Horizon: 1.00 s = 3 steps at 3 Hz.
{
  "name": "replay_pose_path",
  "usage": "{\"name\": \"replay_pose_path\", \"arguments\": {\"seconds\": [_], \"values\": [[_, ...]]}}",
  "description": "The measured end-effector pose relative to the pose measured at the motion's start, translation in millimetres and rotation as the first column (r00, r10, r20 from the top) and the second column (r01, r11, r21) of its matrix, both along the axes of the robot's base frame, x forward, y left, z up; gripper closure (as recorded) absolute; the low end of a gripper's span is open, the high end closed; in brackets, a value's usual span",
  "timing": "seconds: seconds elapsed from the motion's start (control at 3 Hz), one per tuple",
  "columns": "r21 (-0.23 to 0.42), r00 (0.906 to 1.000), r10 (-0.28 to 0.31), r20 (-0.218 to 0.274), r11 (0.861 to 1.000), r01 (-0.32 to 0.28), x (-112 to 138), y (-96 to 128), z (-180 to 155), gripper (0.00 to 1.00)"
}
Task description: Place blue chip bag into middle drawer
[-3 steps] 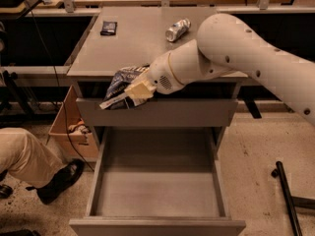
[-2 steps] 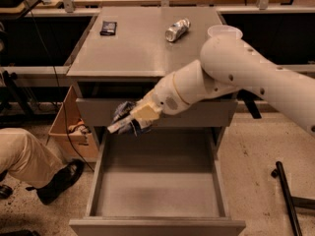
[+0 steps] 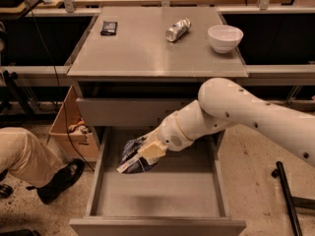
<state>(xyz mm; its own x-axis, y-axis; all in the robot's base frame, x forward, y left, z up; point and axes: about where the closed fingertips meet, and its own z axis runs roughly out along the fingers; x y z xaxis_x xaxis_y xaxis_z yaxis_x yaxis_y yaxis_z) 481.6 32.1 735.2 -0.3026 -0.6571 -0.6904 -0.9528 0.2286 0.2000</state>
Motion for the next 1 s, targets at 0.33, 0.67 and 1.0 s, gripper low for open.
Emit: {"name": "replay_pose_path", "arguments": {"seconds": [0.33,0.67,1.0], "values": [[-0.061,0.9981,-0.006,-0.061,0.998,0.002,-15.7,-9.0,-54.0,1.0],[-0.061,0.9981,-0.006,-0.061,0.998,0.002,-15.7,-9.0,-54.0,1.0],[-0.049,0.998,-0.012,-0.062,0.999,0.009,-16.5,-3.6,-84.9,1.0]]}}
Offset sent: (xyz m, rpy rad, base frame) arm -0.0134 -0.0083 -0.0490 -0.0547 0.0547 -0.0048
